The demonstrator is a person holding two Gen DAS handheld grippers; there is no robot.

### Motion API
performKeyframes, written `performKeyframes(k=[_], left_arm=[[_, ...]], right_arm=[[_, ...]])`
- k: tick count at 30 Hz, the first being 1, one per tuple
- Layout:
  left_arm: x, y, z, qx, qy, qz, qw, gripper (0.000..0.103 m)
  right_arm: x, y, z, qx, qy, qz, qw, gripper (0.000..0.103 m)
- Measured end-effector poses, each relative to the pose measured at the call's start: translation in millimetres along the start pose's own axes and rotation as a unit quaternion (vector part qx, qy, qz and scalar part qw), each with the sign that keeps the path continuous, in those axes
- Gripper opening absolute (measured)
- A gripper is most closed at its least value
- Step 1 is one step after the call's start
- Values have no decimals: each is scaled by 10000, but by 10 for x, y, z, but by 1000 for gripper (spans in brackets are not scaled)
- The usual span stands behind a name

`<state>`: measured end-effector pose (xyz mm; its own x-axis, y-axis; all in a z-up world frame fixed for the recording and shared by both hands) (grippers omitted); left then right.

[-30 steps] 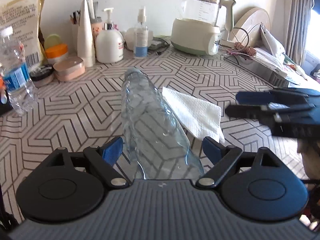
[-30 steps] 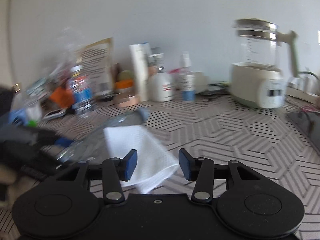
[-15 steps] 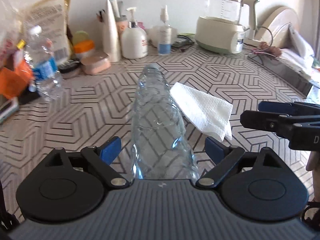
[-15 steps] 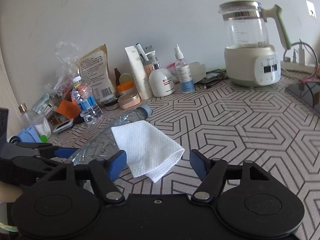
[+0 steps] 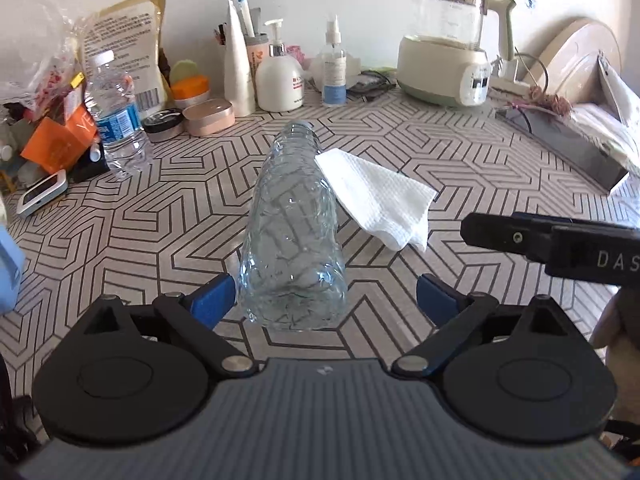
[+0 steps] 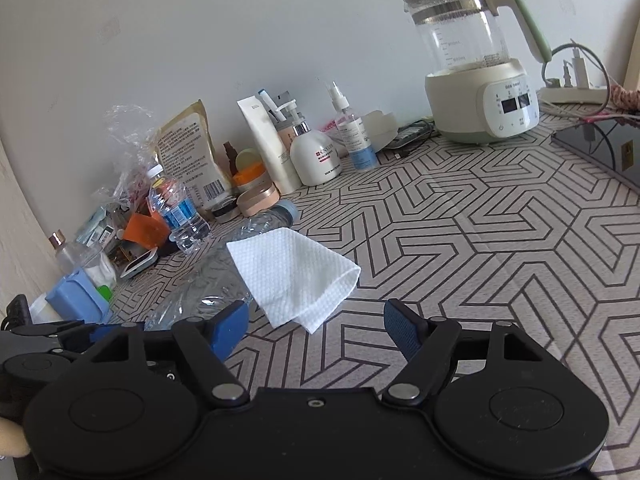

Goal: Clean container
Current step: 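Hold the clean bottle up with the left tool while the right tool withdraws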

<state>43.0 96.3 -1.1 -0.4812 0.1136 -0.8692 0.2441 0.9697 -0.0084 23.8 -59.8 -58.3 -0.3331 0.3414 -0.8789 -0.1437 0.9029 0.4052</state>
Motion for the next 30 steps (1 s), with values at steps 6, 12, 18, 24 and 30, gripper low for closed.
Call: performKeyframes(k=[6, 12, 18, 24, 30], left_arm=[[15, -75, -89, -93, -136, -59, 9998, 103], [45, -63, -106, -232, -166, -435, 9986, 103], [93, -36, -82, -220, -78, -568, 9981, 103], [117, -74, -98, -335, -92, -481, 9982, 103], [158, -131, -106, -361, -79, -372, 9986, 103]], right_arm=[[-2, -8, -68, -5, 1, -11, 10000, 79], [-7, 7, -130, -37, -42, -66, 10000, 80], [11, -2, -144, -25, -30, -71, 10000, 80], [35, 34, -161, -47, -37, -91, 9999, 80], [58, 83, -186, -121, -71, -135, 9998, 80]])
Point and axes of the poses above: each gripper's, at about its wrist camera, not at the fingertips, and z roughly the way its jaws point, y to its left, x to its underside, the point moved 3 cm from there along z, roughly the way its jaws point, and after that the axes turned 10 degrees about -y, right-handed, at the moved point
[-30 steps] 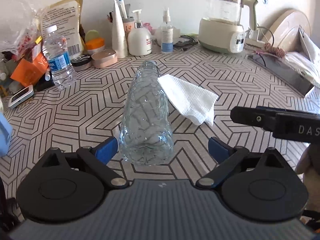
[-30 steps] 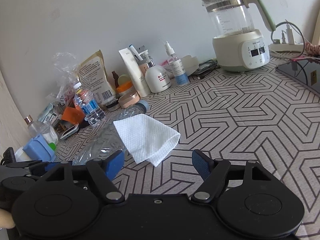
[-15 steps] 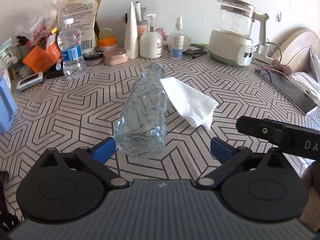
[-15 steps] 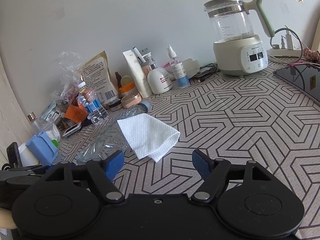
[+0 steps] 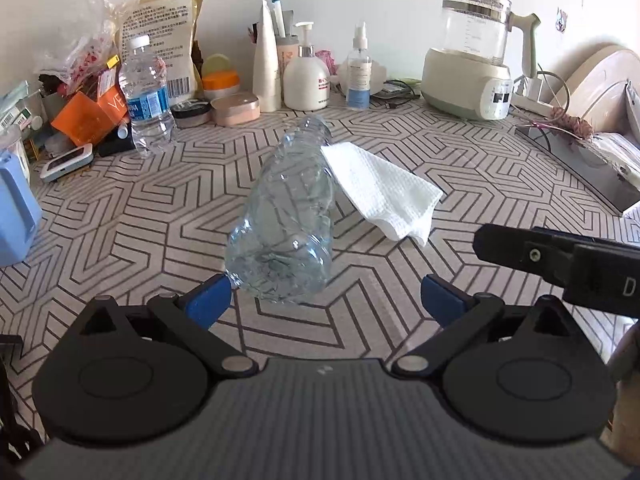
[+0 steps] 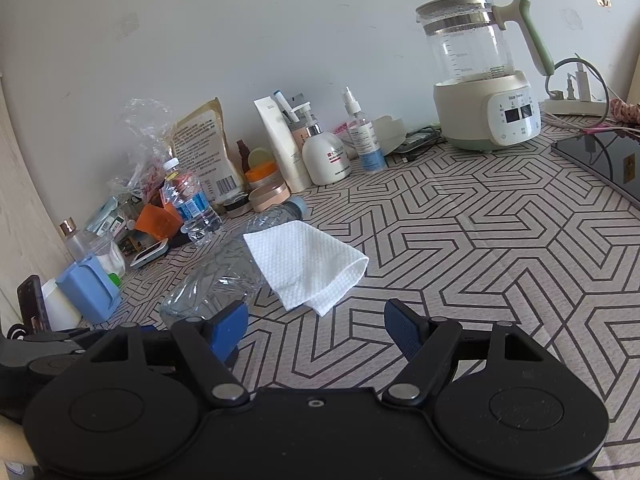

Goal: Clean container
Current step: 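Hold the clean bottle up with the left tool while the right tool withdraws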

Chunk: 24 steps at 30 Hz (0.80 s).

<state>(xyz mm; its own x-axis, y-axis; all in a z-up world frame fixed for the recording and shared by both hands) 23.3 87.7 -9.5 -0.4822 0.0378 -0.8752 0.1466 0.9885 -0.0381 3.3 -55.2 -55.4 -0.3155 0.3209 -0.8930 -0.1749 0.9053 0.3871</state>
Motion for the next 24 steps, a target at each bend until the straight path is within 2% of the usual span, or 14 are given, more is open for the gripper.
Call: performKeyframes(k=[4, 10, 24], left_arm=[[40, -48, 18, 151, 132, -55, 9998, 103], [45, -125, -2, 23, 76, 59, 10000, 103], [50, -134, -64, 12, 86, 215, 9997, 103]], right_arm=[[9, 16, -22, -80, -42, 26, 10000, 80], [22, 4, -40, -148, -33, 54, 9999, 80], [51, -4, -82, -123, -41, 94, 9999, 80]])
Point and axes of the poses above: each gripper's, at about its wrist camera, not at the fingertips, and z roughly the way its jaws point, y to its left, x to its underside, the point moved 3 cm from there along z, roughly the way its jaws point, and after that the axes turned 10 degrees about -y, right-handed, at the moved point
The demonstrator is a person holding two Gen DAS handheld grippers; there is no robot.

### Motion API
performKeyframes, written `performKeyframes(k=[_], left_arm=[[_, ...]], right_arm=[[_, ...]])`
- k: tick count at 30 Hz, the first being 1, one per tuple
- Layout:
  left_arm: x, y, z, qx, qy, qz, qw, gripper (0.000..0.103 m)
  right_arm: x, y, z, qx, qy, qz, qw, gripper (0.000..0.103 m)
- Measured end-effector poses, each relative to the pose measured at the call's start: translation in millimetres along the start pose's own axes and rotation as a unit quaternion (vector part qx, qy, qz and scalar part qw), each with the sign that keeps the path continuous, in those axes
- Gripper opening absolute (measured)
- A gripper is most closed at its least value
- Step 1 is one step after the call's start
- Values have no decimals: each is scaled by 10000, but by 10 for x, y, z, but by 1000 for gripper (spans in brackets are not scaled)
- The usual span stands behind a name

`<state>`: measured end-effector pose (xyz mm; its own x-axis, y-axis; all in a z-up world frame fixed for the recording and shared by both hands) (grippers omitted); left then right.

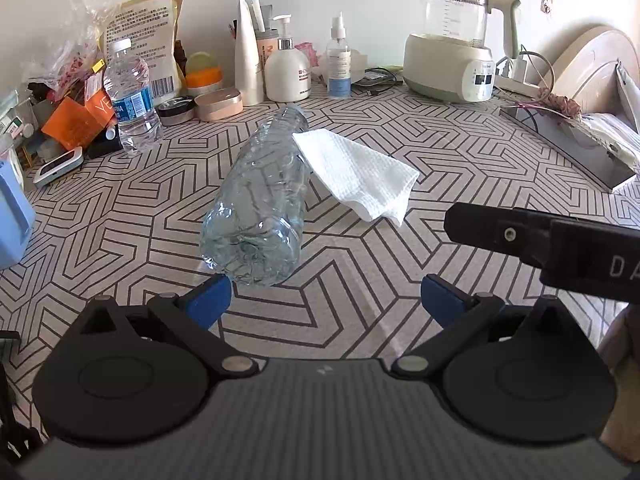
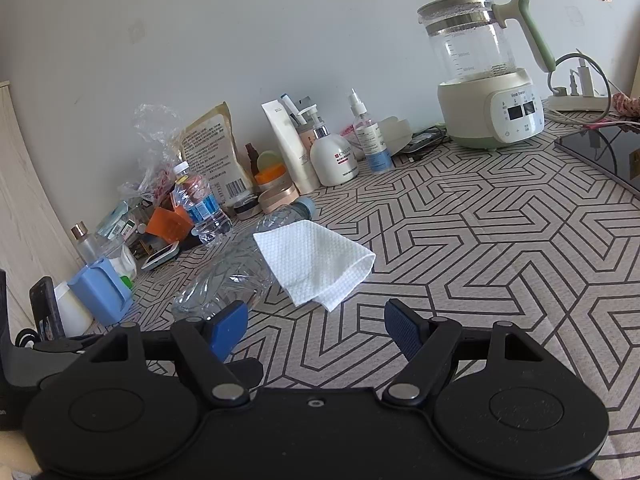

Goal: Clean container
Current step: 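Hold the clean bottle up with the left tool while the right tool withdraws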

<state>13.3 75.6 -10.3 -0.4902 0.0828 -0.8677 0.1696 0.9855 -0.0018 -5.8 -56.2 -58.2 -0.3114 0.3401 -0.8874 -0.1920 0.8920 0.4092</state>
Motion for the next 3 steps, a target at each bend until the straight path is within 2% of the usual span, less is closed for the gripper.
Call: performKeyframes(k=[3], left_arm=[[15, 30, -9, -3, 27, -69, 10000, 103]], right_arm=[[1, 44, -14, -9, -20, -44, 10000, 80]])
Point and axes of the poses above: each gripper's, at about its wrist camera, not at the fingertips, and z roughly the way its jaws point, y to its left, x to its underside, the point moved 3 cm from there along z, roughly the way its jaws point, and after that the axes turned 10 degrees about -y, right-handed, at the moved point
